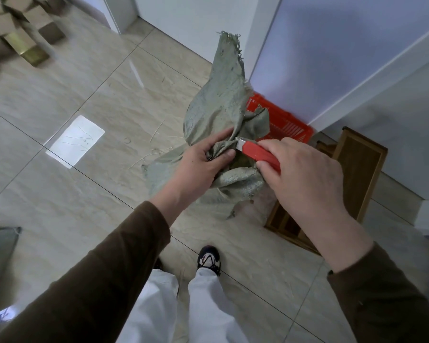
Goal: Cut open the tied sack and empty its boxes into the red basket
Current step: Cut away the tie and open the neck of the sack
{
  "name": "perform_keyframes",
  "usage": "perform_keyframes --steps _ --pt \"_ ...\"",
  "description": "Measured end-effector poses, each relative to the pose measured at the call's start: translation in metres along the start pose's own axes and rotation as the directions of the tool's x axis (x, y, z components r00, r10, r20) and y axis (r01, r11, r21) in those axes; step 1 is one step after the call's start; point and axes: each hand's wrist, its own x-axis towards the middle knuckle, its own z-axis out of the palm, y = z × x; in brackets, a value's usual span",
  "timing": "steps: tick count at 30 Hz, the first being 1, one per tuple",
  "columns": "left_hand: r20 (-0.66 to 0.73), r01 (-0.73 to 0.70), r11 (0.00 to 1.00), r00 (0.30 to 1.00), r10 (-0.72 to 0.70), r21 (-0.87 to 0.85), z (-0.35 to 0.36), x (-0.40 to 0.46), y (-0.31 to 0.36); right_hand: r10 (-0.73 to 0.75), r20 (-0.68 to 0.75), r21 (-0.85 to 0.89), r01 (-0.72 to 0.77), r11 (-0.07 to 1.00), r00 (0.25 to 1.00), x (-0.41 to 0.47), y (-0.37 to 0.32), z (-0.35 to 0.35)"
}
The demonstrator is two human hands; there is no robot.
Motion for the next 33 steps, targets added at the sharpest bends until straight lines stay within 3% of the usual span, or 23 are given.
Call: perform_keyframes --steps 4,8,16,22,28,33 --pt "0.065 0.084 0.99 0.995 -0.077 -0.11 0.003 0.003 -0.01 0.0 -0.011 0.031 0.0 1.0 1.0 0.001 0.004 0.006" --pt "0.16 0.08 0.982 0.986 -0.052 -0.169 0.011 0.005 -0.012 -0.012 0.009 0.109 0.011 0.994 1.0 0.001 0.006 0.012" --pt "-0.072 0.003 0.994 0.997 -0.011 -0.112 0.028 0.006 -0.02 0.044 0.0 0.165 -0.043 0.985 0.999 -0.006 0.011 0.02" --pt "-0.102 -0.058 0.991 0.994 0.046 -0.119 0.032 0.0 -0.023 0.057 0.018 0.212 -0.059 0.976 0.998 -0.006 0.015 0.028" --pt "-0.087 0.047 0.987 0.994 -0.061 -0.152 0.029 0.006 -0.017 0.04 -0.088 0.158 -0.025 0.987 0.995 -0.013 0.021 0.032" --pt "-0.053 0.081 0.994 0.995 -0.085 -0.072 0.026 0.016 -0.01 0.019 -0.125 0.163 0.002 0.987 0.992 -0.013 0.026 0.038"
